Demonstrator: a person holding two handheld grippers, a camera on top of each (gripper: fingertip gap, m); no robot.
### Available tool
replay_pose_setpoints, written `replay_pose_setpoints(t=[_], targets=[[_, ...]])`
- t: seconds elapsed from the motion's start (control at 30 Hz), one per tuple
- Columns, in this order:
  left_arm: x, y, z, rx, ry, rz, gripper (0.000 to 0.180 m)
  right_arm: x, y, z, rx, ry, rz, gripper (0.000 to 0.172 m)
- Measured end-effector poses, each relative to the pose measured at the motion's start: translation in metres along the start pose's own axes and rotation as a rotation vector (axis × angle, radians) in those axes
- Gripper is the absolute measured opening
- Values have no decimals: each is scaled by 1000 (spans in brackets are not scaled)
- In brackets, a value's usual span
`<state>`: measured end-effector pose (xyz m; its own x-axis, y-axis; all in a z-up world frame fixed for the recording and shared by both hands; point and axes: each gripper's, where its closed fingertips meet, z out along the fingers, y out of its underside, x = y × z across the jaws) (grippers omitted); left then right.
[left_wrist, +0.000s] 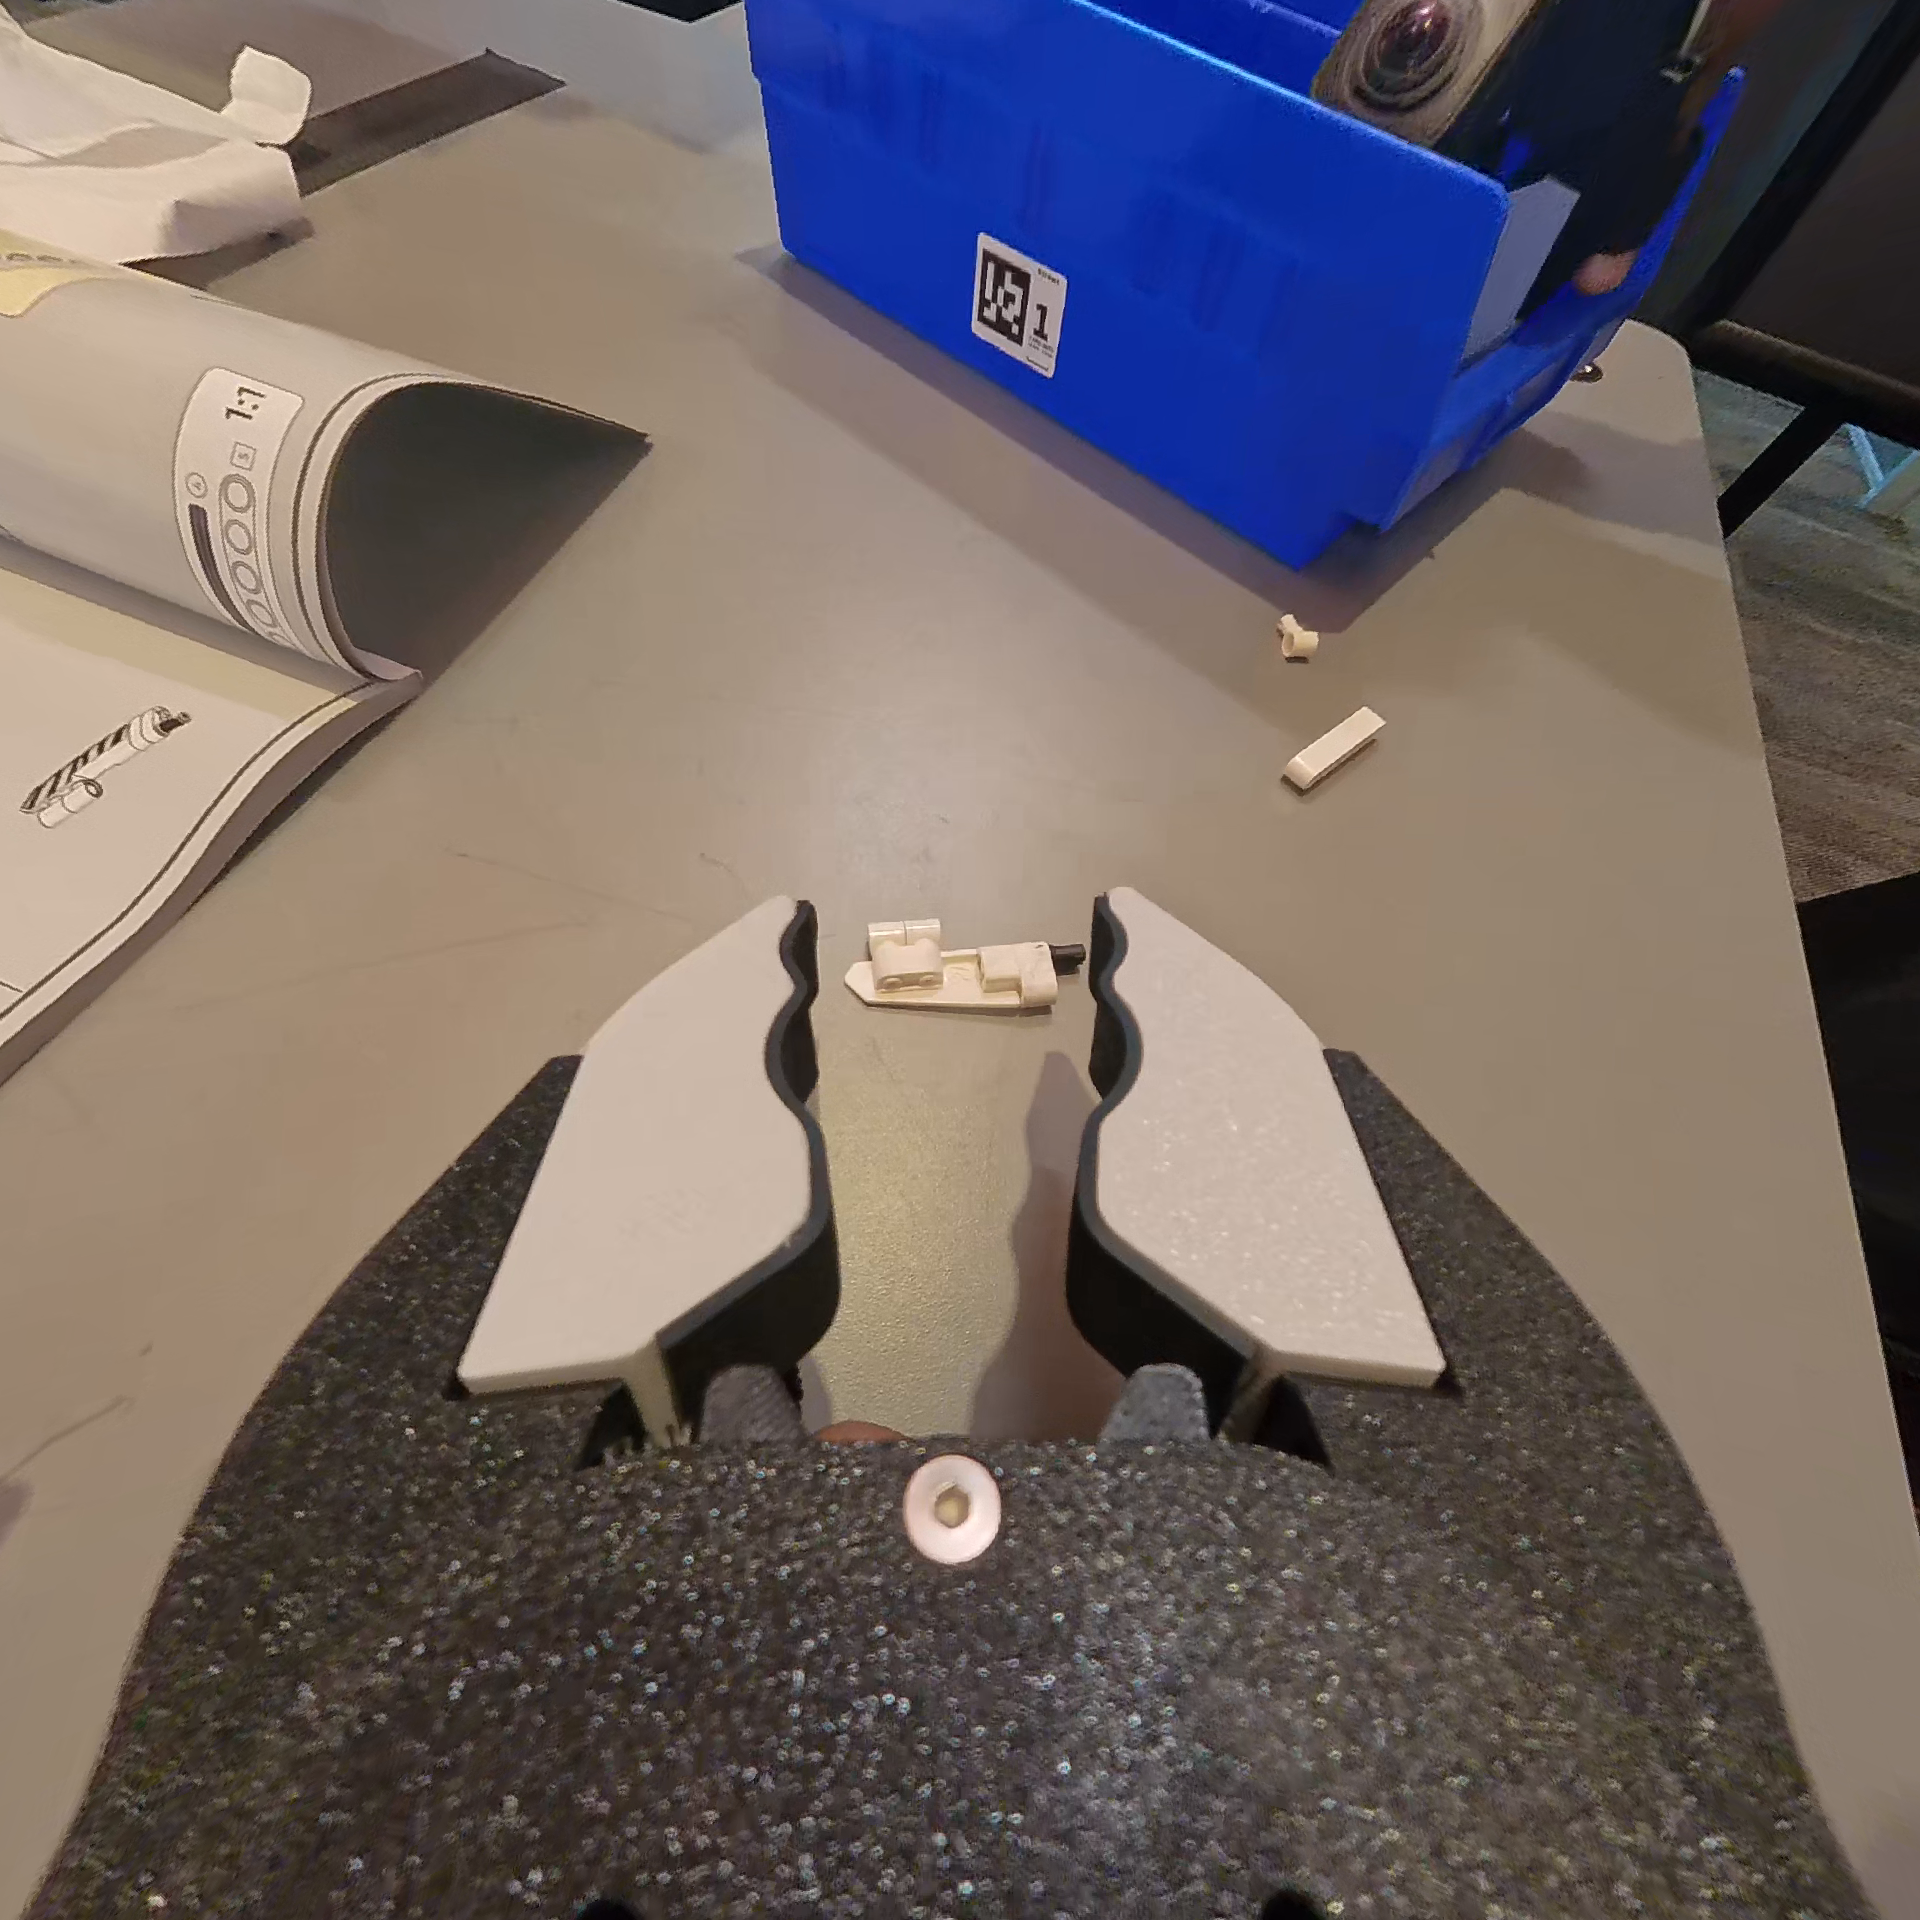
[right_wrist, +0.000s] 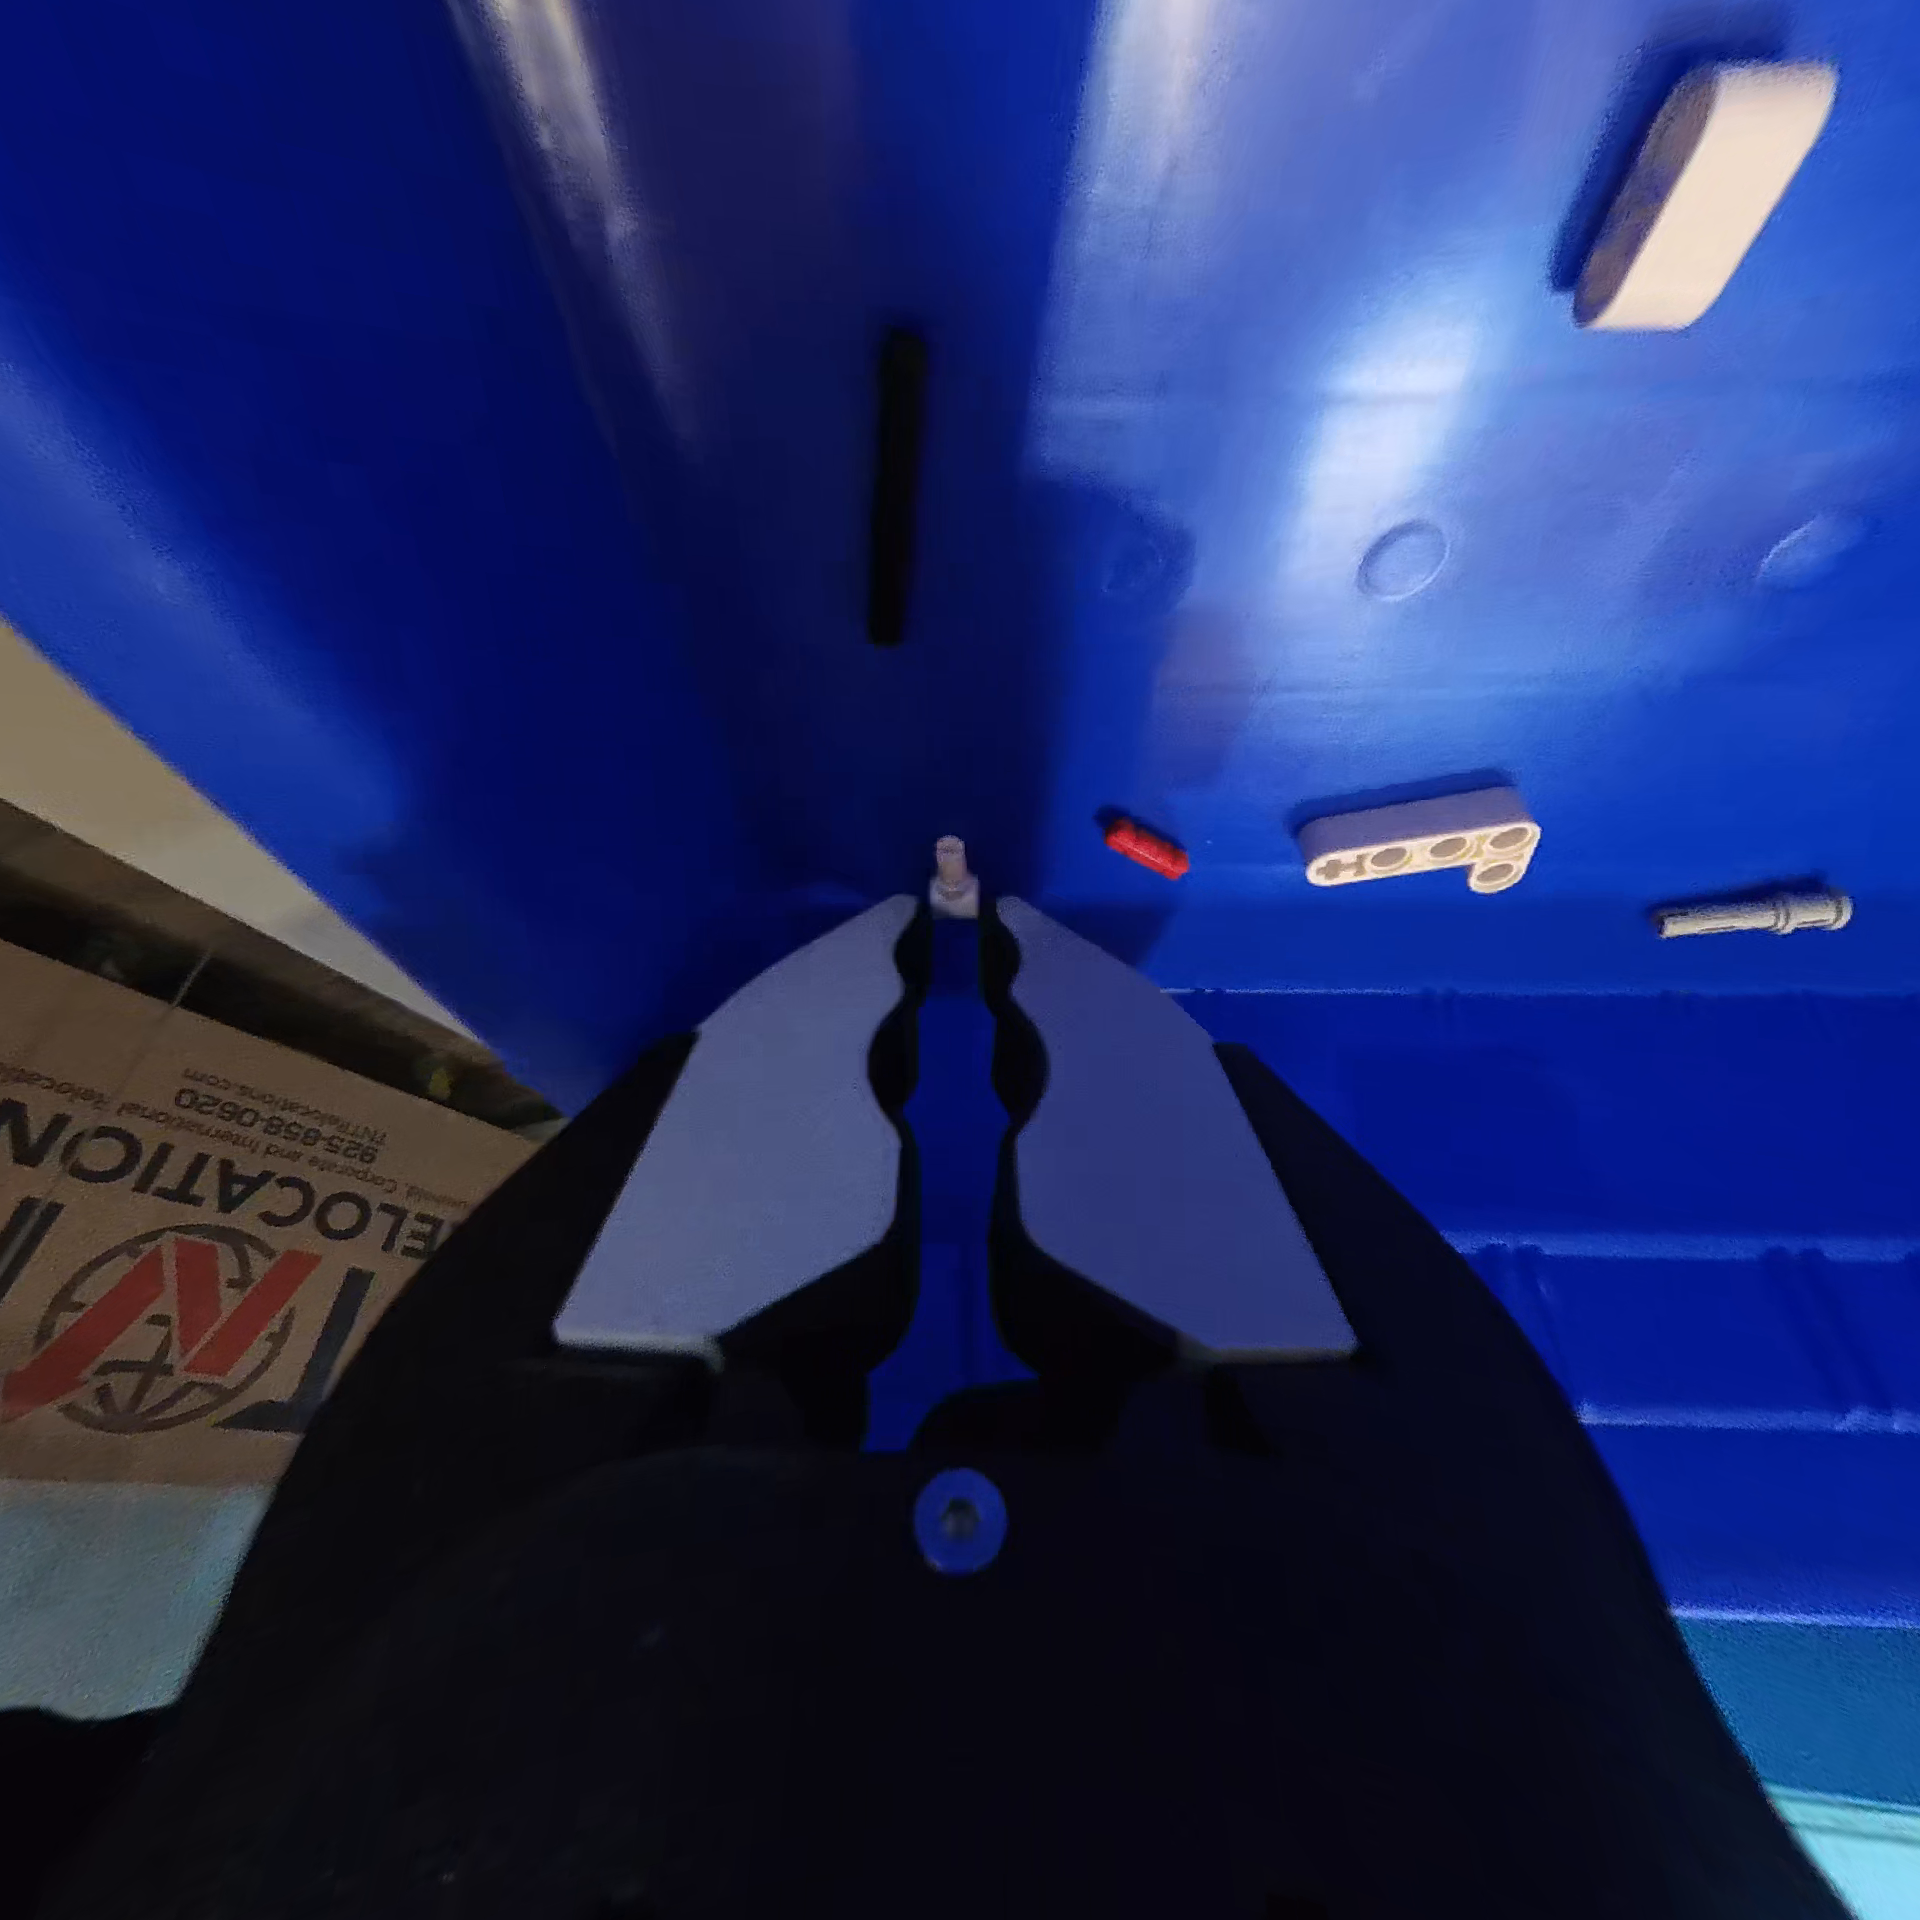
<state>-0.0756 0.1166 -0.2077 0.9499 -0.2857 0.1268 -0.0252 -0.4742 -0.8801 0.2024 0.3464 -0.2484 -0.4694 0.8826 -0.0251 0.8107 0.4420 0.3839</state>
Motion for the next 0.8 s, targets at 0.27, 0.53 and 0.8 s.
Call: replay_pose_setpoints(t=[0.27,0.53,0.8], targets=[[-2,-8,-4,64,-23,24,50,1,-12,-44,186,105,86,8],[0,-43,-25,325,-60,60,46,-87,-94,-115,553,176,31,8],[-1,-47,-30,373,-114,139,45,-134,-208,-86,734,58,78,8]])
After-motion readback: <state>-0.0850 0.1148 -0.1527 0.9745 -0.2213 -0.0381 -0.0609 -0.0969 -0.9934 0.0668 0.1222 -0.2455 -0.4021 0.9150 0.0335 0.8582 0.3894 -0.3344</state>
